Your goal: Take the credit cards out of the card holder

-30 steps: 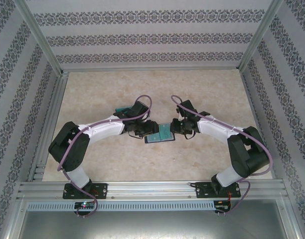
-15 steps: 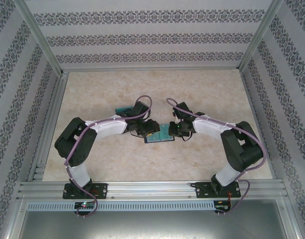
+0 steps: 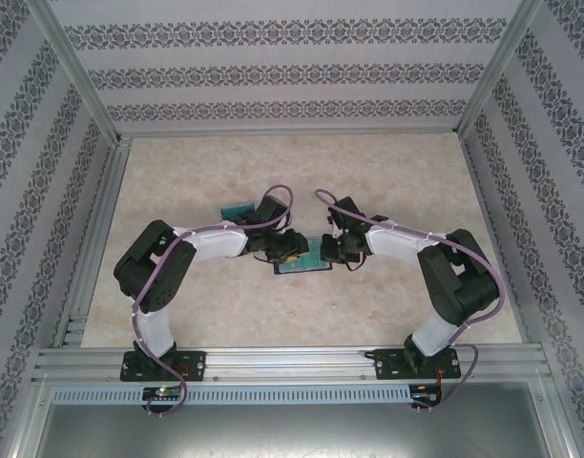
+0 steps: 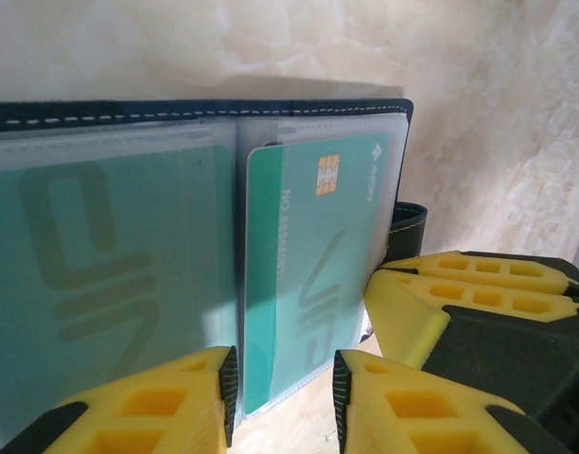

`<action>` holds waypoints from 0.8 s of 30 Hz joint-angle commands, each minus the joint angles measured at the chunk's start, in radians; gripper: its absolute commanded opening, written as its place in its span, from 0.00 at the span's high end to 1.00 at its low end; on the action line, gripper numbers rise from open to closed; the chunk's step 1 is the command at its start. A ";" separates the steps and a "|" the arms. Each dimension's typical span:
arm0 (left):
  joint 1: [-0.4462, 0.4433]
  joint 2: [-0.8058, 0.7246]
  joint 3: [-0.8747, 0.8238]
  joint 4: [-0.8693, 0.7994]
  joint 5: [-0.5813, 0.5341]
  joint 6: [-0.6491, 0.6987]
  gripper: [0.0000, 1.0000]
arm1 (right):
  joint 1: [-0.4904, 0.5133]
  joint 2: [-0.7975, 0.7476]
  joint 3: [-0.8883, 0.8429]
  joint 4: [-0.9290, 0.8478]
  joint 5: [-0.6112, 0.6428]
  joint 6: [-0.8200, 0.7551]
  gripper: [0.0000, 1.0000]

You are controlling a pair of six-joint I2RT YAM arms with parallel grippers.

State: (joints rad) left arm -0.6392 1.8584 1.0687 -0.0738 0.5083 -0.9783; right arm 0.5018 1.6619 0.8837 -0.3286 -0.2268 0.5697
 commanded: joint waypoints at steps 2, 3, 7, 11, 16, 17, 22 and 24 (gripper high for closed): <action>0.013 0.029 -0.001 0.047 0.026 -0.023 0.66 | 0.011 0.016 0.013 -0.004 -0.010 -0.007 0.87; 0.014 0.031 -0.001 0.045 0.025 -0.023 0.66 | 0.011 0.015 0.012 -0.004 -0.009 -0.005 0.87; 0.013 0.041 0.013 -0.004 0.011 -0.015 0.66 | 0.012 0.013 0.012 -0.005 -0.009 -0.005 0.87; 0.013 0.054 0.033 -0.054 0.001 0.000 0.67 | 0.015 0.016 0.017 -0.005 -0.010 -0.004 0.86; 0.012 0.065 0.043 -0.052 0.010 0.004 0.67 | 0.022 0.021 0.025 -0.002 -0.017 0.001 0.87; 0.013 0.066 0.042 -0.050 0.012 0.003 0.67 | 0.024 0.022 0.027 0.000 -0.020 0.001 0.87; 0.013 0.067 0.043 -0.043 0.015 0.006 0.75 | 0.030 0.030 0.034 0.000 -0.025 -0.001 0.86; 0.013 0.064 0.042 -0.048 0.015 0.007 0.78 | 0.030 0.033 0.036 -0.004 -0.021 -0.001 0.86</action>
State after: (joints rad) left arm -0.6392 1.9049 1.0916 -0.0921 0.5201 -0.9775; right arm 0.5220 1.6783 0.8993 -0.3283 -0.2340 0.5701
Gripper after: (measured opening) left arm 0.223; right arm 0.137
